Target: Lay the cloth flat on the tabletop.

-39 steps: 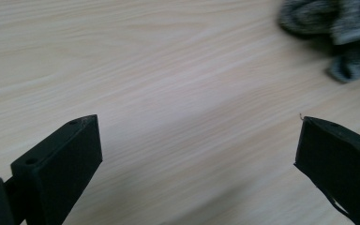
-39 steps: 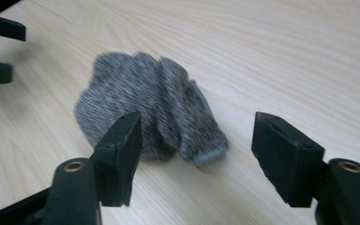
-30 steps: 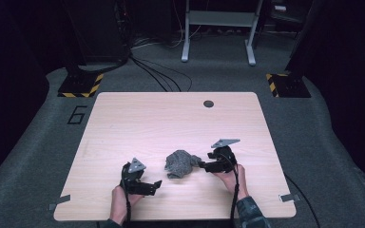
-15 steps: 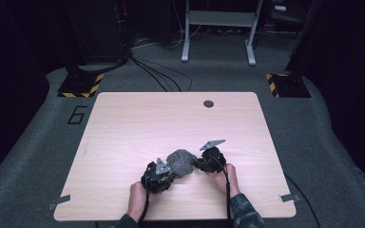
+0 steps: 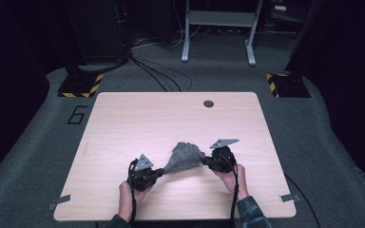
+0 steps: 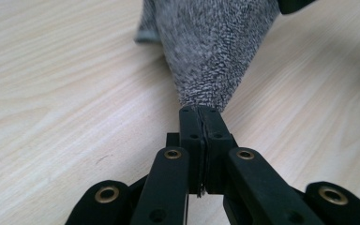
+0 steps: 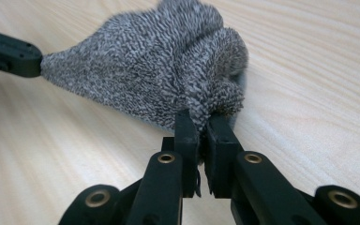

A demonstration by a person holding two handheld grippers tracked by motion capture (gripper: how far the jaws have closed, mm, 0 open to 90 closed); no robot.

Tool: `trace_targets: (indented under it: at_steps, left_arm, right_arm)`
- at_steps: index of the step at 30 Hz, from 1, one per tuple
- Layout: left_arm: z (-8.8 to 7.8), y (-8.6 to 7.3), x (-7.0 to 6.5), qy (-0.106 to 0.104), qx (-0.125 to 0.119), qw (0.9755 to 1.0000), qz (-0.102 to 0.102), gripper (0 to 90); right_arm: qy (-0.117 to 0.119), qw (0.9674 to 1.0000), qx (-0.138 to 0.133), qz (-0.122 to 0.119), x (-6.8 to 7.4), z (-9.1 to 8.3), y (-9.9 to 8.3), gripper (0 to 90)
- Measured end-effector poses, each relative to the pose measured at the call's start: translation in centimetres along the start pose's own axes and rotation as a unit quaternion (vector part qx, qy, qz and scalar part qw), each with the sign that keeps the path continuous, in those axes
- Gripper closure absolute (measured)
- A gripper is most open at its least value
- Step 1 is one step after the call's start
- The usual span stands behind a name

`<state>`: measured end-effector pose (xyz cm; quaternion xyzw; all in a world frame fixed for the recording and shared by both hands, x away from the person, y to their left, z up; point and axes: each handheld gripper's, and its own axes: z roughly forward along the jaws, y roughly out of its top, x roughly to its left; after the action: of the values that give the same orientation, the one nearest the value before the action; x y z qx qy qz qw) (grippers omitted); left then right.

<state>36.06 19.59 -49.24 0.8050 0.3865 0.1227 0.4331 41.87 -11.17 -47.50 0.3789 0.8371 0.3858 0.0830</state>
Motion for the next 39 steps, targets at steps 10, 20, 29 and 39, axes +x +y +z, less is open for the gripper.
trace_targets:
  at_steps: [10,20,29,39]
  left_arm:
    - [-2.4,0.2,2.5,0.028,-0.004,0.9993,-0.025,88.4]
    - [-1.7,-1.2,2.8,0.027,0.030,0.9982,-0.044,41.1]
    - [0.9,-1.2,0.8,0.028,0.085,0.9960,0.008,35.8]
    - [1.8,-1.1,0.6,0.065,0.100,0.9921,0.040,82.1]
  right_arm:
    - [0.031,0.9995,0.004,0.000,1.7,-1.5,0.0,53.8]
    - [0.012,0.9993,0.018,0.030,-1.6,-1.5,-1.8,45.0]
    - [0.011,0.9993,0.035,-0.003,0.1,-0.2,-2.8,37.2]
    - [-0.016,0.9990,0.040,-0.003,-0.8,-0.1,-3.8,40.5]
